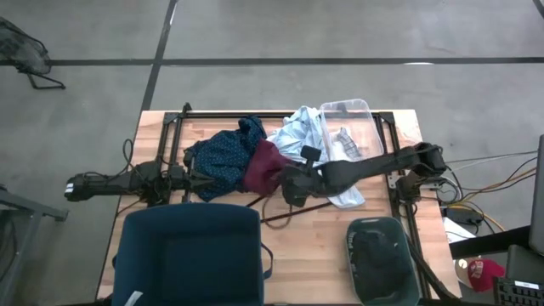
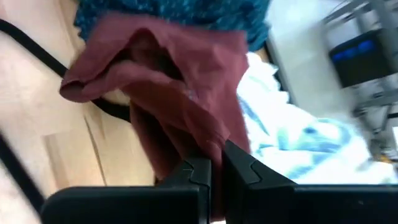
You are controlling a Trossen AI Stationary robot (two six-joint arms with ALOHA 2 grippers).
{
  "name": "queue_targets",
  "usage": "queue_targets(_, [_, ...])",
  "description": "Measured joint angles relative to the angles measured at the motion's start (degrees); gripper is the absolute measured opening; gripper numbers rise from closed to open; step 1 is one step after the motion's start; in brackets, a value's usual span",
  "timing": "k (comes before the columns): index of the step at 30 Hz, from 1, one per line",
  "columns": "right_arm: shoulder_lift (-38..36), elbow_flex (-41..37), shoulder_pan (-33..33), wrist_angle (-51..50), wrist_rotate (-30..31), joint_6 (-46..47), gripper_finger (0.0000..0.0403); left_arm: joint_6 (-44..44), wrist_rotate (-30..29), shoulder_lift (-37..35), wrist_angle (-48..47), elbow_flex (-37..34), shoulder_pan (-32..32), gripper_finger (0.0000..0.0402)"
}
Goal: Pick & Place Cloths
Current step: Put the brown underwear into the small blue container
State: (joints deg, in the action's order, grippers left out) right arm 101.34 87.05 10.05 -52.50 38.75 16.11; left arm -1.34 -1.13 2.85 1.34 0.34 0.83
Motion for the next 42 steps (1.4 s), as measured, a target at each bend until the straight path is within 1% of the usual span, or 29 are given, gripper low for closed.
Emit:
queue_targets(6, [-1.27,9.59,7.48,-15.51,8.51,8.18,0.0009,0.0,-0.01,0.0,0.0,0.0,0.0,0.0023])
queue_targets(12, [-1.96,18.67,15.26,-23.61,12.74,12.7,0.0009,0.01,0.0,0.0,0.0,0.0,0.01,0.0023])
queue_targets(18, [-2.12,28.25,23.56,-28.11,13.76,13.79,0.0008,-0.01,0.0,-0.02,0.0,0.0,-0.01,0.0023])
queue_targets(26, [-2.33,37.61,34.18,-29.03,13.98,13.99,0.0008,-0.01,-0.02,0.0,0.0,0.0,0.01,0.0023])
queue_targets(29, [-2.33,40.24,38.07,-31.44,13.96,15.36,0.0008,0.01,-0.01,-0.02,0.0,0.0,0.0,0.0023])
queue_targets(31, [-2.33,41.96,40.82,-35.21,13.9,17.88,0.0008,-0.01,-0.01,-0.02,0.0,0.0,0.0,0.0023])
queue_targets(33, [-2.37,43.04,43.48,-37.73,13.84,21.61,0.0008,-0.01,0.0,-0.02,0.0,0.0,-0.01,0.0023])
queue_targets(38, [-3.98,43.03,49.95,-37.53,12.65,23.84,0.0008,-0.01,0.0,-0.02,0.02,0.0,0.01,0.0023])
queue_targets(42, [-5.69,42.99,54.56,-37.53,9.93,28.55,0.0008,0.01,-0.02,-0.01,0.03,0.0,-0.01,0.0023])
